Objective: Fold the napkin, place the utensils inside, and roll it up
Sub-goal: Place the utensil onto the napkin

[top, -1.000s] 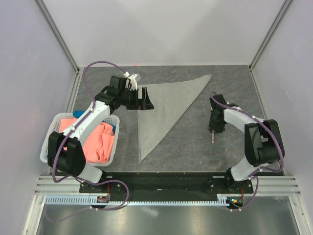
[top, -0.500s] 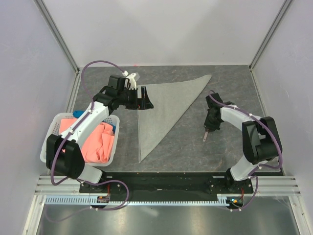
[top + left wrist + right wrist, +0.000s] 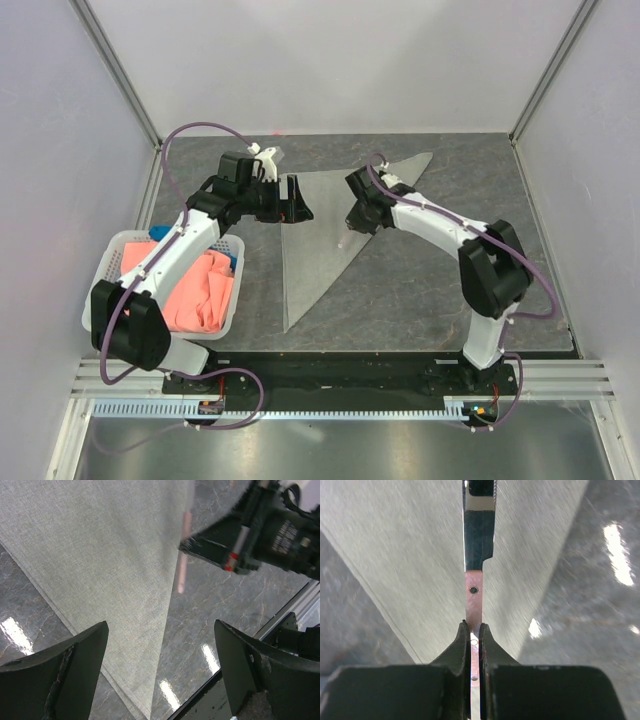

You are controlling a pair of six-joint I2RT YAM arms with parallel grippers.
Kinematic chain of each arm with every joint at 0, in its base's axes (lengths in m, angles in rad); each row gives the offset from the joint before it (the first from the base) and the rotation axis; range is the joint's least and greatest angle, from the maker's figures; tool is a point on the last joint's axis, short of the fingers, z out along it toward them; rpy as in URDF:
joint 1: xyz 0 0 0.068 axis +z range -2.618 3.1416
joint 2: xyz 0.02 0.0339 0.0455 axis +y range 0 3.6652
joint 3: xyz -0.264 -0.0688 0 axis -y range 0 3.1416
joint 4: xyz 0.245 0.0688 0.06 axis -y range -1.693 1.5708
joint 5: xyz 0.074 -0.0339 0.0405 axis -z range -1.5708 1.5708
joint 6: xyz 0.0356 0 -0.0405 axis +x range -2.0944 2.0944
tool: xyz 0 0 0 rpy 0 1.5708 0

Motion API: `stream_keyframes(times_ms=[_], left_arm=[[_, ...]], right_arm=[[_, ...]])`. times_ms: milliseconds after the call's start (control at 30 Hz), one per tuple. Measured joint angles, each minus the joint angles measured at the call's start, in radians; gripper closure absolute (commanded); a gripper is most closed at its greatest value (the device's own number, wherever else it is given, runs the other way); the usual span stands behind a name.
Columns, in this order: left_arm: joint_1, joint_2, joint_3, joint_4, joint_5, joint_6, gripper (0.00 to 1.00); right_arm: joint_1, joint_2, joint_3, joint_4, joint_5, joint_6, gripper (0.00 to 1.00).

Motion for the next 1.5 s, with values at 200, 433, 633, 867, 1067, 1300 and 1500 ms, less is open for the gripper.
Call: stream_keyframes(times_ms=[200,433,633,867,1067,1300,1500], left_arm=[[0.000,-0.002,0.000,0.000,-0.001,0.000,0.07],[0.000,-0.002,0.000,0.000,-0.008,0.000,0.07],[0.000,-0.002,0.000,0.001,-0.009,0.000,0.07],[0.000,-0.002,0.000,0.000,-0.009,0.000,0.07],[0.000,-0.002,0.000,0.000,-0.009,0.000,0.07],[0.000,-0.002,0.000,0.000,-0.009,0.000,0.07],[0.000,-0.002,0.000,0.001,-0.009,0.000,0.07]], right_arm=[[-0.005,0.153,0.122,-0.016,0.028,0.066,1.00],[-0.026,0.191,0.166,-0.035,0.035,0.104,1.00],[-0.066,0.221,0.169,-0.048,0.032,0.105,1.00],[-0.080,0.254,0.169,-0.060,0.027,0.079,1.00],[-0.080,0.272,0.172,-0.066,0.013,0.057,1.00],[-0.089,0.289,0.181,-0.066,-0.025,0.039,0.92],[-0.104,0.294,0.187,-0.056,-0.077,0.027,0.72]])
